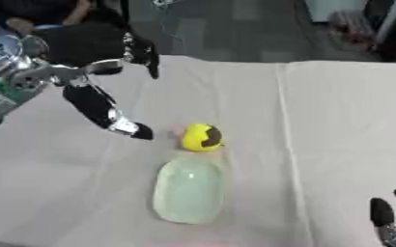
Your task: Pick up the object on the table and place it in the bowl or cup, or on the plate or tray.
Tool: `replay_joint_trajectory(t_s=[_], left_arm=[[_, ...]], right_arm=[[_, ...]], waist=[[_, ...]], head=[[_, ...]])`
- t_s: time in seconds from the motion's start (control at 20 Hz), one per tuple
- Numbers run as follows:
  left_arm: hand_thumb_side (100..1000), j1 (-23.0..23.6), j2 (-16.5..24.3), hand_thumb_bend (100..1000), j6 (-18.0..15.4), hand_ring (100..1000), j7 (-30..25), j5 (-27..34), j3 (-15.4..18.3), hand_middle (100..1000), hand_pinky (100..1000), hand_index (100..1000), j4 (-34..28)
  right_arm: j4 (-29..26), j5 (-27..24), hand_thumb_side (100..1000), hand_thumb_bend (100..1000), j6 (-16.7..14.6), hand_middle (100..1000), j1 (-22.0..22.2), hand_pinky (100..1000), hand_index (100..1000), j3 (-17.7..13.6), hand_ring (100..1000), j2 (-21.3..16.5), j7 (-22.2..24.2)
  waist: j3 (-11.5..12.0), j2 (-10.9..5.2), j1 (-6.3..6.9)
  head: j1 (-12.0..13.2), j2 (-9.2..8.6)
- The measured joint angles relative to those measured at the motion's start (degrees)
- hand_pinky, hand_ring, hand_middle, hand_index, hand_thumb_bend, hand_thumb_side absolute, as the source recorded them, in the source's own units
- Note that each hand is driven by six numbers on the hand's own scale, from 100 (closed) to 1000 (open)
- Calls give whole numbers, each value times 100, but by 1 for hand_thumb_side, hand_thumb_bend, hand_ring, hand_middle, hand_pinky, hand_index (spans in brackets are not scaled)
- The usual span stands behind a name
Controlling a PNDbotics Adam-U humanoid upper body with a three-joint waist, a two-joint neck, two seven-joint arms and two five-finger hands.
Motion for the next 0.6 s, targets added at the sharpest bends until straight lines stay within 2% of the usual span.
replay_joint_trajectory(t_s=[0.25,0.6], left_arm=[[755,-3,-54,691,22,699,-58,1,-75,762,690,836,-1],[728,-3,-120,769,261,688,-13,2,-110,761,670,835,-2]], right_arm=[[0,-319,597,435,0,282,-93,363,415,-130,330,-150,0],[0,-650,600,446,0,283,-193,365,417,-248,330,-284,0]], waist=[[-139,28,25],[-248,58,51]], head=[[152,0],[242,-2]])
